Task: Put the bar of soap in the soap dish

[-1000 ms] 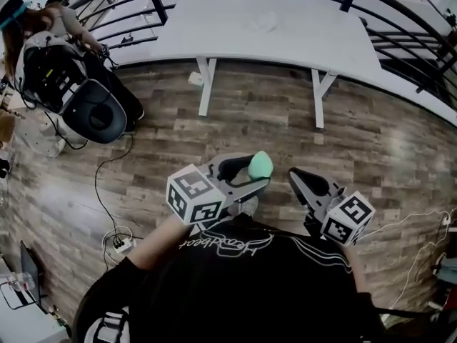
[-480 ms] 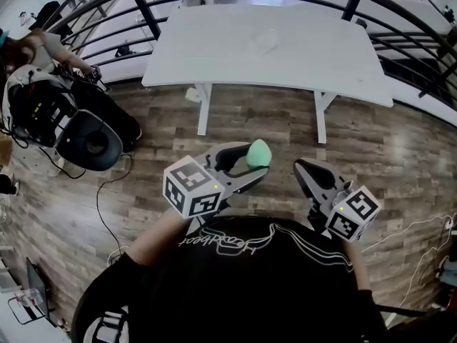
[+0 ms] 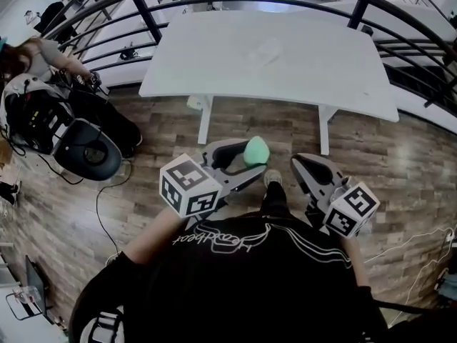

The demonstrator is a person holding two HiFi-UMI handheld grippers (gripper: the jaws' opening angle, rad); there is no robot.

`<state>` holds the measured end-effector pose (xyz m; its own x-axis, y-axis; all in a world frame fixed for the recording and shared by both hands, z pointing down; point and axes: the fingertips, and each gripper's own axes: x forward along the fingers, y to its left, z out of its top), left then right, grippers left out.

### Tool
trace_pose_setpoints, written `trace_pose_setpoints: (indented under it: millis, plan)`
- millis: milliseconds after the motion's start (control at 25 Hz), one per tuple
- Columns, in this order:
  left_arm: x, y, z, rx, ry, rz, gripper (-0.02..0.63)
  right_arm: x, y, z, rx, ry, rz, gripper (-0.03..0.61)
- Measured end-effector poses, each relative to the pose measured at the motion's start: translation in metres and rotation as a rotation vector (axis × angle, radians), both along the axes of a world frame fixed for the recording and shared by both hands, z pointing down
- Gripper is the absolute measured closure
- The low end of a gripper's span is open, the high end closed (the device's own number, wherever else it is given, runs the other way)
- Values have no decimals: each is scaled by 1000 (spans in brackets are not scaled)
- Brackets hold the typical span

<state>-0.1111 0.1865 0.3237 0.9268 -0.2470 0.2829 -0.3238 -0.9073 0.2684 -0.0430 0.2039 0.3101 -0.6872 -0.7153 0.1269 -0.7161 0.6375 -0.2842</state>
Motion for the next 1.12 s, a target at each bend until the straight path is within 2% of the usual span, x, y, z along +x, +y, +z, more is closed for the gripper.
trace_pose_setpoints:
  millis: [200, 440, 640, 920, 1120]
  plan:
    - [28, -49, 10, -4, -22, -13, 351, 25, -55, 9, -9, -11, -28, 563]
    - [58, -132, 33, -46, -61, -59, 351, 59, -144, 33, -57, -37, -76, 563]
    - [90, -202, 33, -65, -84, -101, 351, 88, -219, 32, -81, -46, -127, 563]
    - [130, -294, 31, -23, -121, -155, 351, 128, -307, 33, -69, -54, -176, 561]
    - [145, -319, 36, 12, -147, -177, 351, 141, -333, 40, -67, -64, -199, 561]
